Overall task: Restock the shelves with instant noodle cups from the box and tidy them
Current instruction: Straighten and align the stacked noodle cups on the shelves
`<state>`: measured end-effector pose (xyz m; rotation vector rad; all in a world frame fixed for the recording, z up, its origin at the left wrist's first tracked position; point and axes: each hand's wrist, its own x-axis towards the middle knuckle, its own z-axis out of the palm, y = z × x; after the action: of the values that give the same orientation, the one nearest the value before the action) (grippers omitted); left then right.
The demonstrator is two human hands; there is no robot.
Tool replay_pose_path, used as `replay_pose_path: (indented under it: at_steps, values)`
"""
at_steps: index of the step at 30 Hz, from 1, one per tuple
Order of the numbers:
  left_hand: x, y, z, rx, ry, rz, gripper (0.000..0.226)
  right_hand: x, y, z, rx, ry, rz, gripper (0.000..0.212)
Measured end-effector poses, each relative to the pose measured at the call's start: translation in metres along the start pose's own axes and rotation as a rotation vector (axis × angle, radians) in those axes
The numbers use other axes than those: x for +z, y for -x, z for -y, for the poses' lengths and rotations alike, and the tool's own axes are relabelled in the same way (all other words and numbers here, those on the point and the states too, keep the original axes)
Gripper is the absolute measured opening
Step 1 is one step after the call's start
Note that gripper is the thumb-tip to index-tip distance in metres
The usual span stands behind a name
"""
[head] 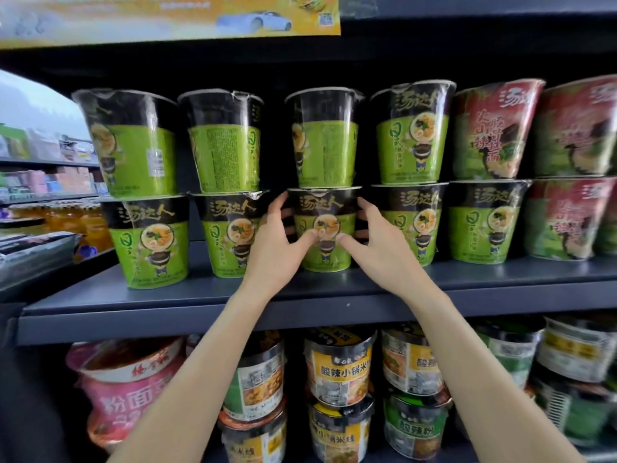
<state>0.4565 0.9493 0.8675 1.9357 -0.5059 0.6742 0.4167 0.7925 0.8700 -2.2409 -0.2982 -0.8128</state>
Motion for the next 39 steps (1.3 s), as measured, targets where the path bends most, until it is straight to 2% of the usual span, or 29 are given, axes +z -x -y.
replay_pose_path:
  at_steps: [4, 9, 21, 26, 32, 39]
  values:
    - [0.004, -0.002, -0.003, 0.039, -0.087, -0.037, 0.078, -0.009, -0.004, -0.002, 0.062, -0.042, 0.044, 0.075]
    - [0.009, 0.001, -0.008, 0.066, -0.201, -0.069, 0.077, -0.013, -0.009, -0.004, 0.049, -0.012, 0.069, 0.075]
    - [0.005, 0.006, -0.013, 0.073, -0.288, -0.086, 0.078, -0.013, -0.010, -0.012, 0.027, -0.027, 0.081, 0.076]
    - [-0.007, 0.009, -0.026, 0.132, -0.138, -0.179, 0.067, -0.017, -0.004, -0.008, -0.044, 0.015, -0.022, 0.074]
    - [-0.006, 0.002, -0.023, -0.007, 0.023, -0.034, 0.066, -0.011, -0.001, 0.000, -0.075, 0.061, -0.002, 0.073]
    - [-0.006, 0.003, -0.017, 0.028, 0.008, -0.021, 0.064, -0.010, 0.005, -0.002, -0.116, 0.116, -0.059, 0.068]
